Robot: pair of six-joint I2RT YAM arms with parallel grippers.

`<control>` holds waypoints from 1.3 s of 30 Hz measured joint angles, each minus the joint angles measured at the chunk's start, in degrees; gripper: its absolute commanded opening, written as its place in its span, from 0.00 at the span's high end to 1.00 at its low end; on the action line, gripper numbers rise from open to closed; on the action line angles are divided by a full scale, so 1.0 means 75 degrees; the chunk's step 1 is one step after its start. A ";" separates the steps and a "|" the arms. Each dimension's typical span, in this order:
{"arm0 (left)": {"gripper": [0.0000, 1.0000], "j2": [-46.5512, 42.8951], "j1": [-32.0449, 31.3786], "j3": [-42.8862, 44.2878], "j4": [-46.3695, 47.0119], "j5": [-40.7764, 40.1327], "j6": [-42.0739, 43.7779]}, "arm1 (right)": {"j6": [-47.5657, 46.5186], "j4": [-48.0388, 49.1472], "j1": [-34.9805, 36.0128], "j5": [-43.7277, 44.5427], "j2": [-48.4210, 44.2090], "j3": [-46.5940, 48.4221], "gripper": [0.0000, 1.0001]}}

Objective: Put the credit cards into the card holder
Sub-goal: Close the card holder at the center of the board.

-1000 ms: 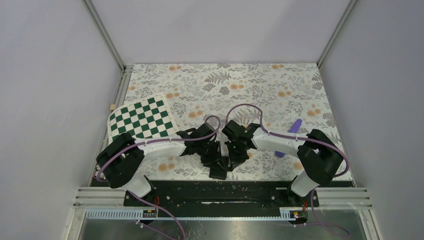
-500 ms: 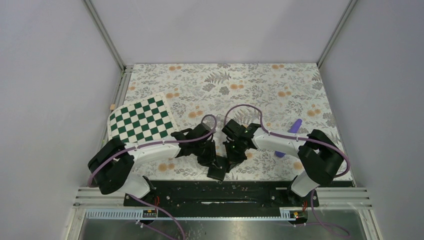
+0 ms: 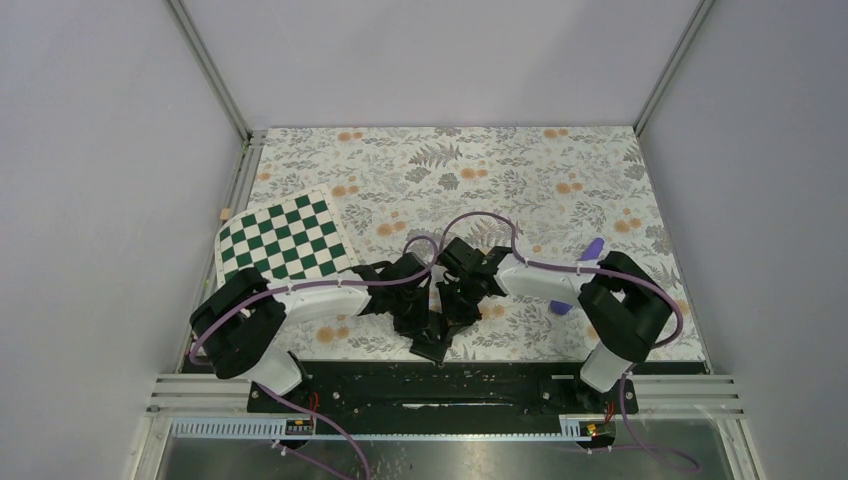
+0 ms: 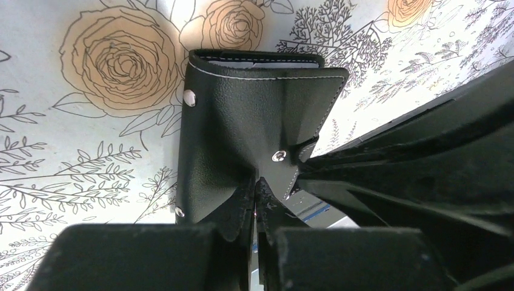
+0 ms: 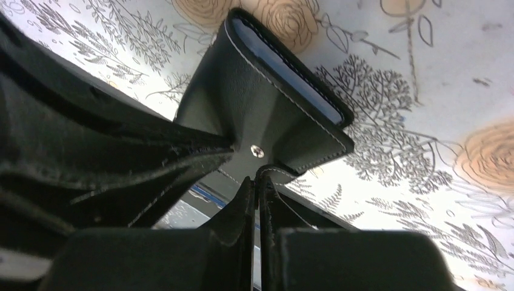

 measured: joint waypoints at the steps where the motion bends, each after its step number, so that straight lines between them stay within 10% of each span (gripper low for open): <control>1: 0.99 0.0003 0.0000 0.0000 0.0003 0.0000 0.0000 | 0.0047 0.0076 0.0000 -0.0058 0.0102 0.0035 0.93; 13: 0.81 -0.0525 -0.0023 0.0000 -0.0458 -0.0259 0.0181 | 0.0286 0.0326 -0.0006 -0.0149 0.0210 0.0140 0.41; 39: 0.74 -0.0871 0.0216 -0.0912 0.2087 0.0813 -0.0729 | 0.0312 0.0589 -0.0592 0.0000 0.0376 -0.0082 0.82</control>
